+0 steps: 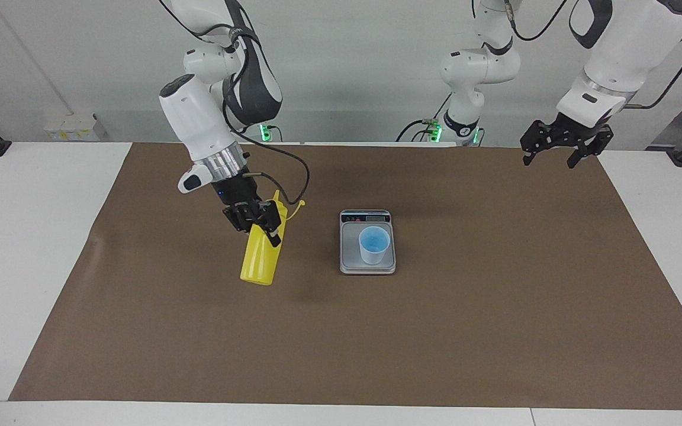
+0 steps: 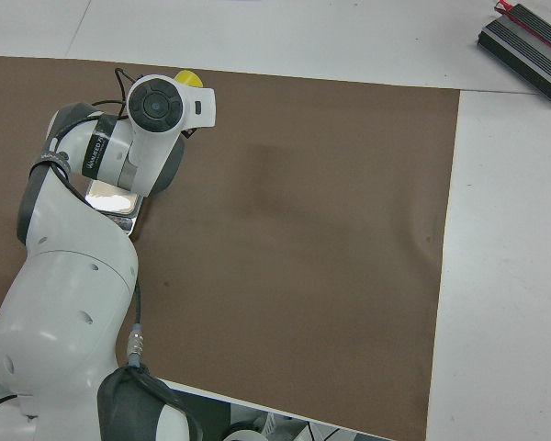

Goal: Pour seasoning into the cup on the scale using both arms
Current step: 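Carry the yellow bottle with the right gripper back beside the scale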

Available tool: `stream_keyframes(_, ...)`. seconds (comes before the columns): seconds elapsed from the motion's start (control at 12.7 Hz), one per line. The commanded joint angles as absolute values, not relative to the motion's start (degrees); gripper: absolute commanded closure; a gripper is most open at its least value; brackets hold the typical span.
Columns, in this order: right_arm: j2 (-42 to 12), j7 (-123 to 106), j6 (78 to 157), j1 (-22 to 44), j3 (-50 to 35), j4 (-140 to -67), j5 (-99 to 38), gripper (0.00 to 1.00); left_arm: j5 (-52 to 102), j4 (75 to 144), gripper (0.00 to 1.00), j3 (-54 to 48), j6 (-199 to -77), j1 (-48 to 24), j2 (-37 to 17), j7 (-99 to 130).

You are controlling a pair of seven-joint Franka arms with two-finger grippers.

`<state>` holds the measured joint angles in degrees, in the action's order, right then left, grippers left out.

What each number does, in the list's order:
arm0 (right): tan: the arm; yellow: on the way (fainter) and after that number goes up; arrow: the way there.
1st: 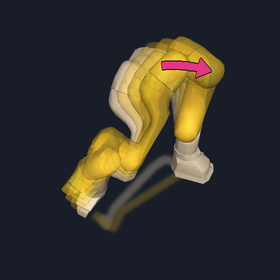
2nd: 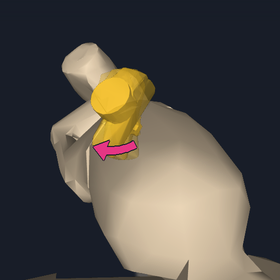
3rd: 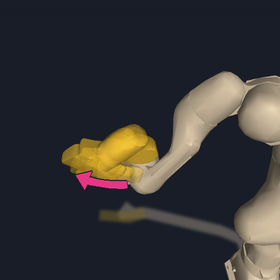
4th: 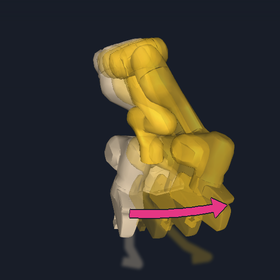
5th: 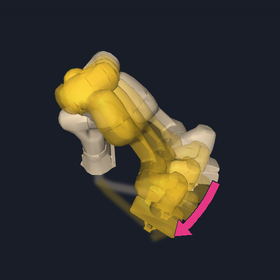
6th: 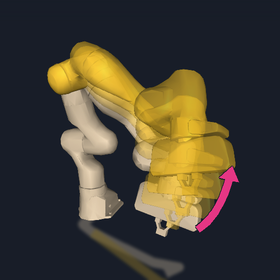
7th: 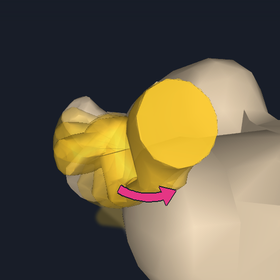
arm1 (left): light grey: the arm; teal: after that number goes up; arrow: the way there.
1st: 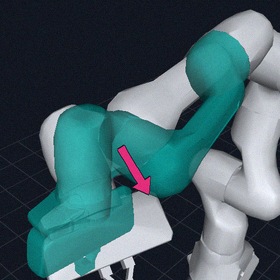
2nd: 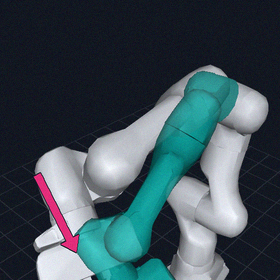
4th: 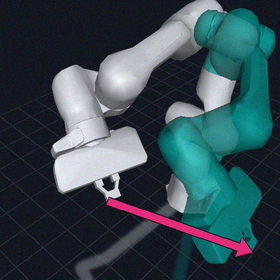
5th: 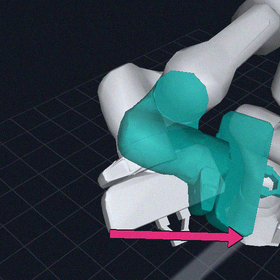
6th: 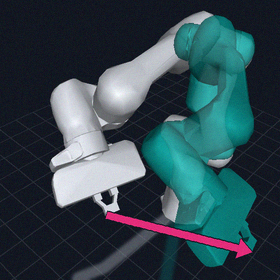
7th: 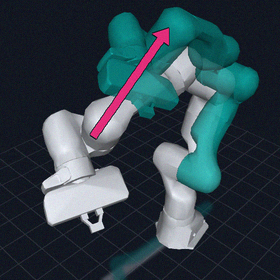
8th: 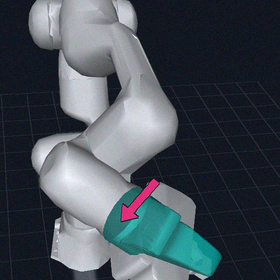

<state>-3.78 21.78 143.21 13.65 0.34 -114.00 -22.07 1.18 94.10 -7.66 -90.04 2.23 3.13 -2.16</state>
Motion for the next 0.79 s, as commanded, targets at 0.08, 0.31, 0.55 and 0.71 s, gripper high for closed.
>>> stream_keyframes(0.08,-1.0,20.6,137.3,12.6,0.2,-114.9,-10.8,1.00,1.5,95.3,0.00,-8.0,-89.8,3.0,4.6,-2.7)
stream_keyframes(0.31,0.1,20.6,129.2,10.4,0.1,-114.9,-5.3,1.00,1.5,95.3,0.00,-8.0,-89.8,3.0,4.6,-2.7)
stream_keyframes(0.55,0.4,20.7,118.9,6.7,0.1,-112.8,-5.3,1.00,1.5,95.3,0.00,-8.0,-89.2,3.1,4.6,-2.7)
stream_keyframes(0.71,-0.2,21.5,108.7,3.8,0.0,-108.7,-5.4,1.00,1.5,95.3,0.00,-8.0,-90.3,3.1,4.5,-2.5)
